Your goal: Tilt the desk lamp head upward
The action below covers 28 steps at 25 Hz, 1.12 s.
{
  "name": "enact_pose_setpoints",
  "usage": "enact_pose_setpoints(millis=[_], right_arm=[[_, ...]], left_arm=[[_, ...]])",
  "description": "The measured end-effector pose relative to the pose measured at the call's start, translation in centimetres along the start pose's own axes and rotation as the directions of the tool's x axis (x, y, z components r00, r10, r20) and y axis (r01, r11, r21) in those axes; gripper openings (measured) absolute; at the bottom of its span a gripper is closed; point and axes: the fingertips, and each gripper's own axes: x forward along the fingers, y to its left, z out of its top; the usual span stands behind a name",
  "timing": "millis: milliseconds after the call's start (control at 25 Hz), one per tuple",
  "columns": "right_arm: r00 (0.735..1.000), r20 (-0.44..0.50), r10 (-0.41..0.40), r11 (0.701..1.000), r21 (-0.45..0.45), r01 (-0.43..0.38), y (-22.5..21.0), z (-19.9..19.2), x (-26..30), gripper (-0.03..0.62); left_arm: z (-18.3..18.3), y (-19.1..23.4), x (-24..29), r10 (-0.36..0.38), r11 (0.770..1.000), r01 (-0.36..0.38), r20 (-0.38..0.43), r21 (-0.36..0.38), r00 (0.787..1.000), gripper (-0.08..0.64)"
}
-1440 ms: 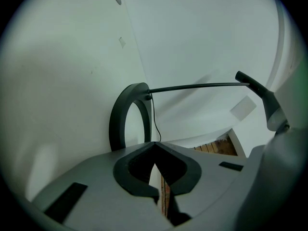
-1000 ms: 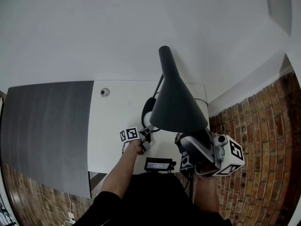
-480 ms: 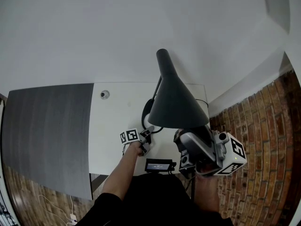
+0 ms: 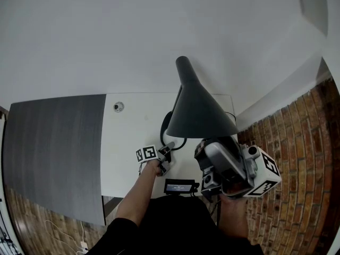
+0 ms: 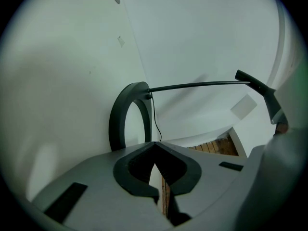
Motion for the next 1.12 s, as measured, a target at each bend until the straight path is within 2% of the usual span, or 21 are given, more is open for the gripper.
enact_pose_setpoints(millis=[1120], right_arm=[[0.997,0.066,-0.046,0.997,0.070,0.042,-0.3,2.2,1.8,0.114]], left_arm=[[-0.2,-0.1,0.2,0.013,1.000,-0.013,-0.024,0.011,1.000,0.011]])
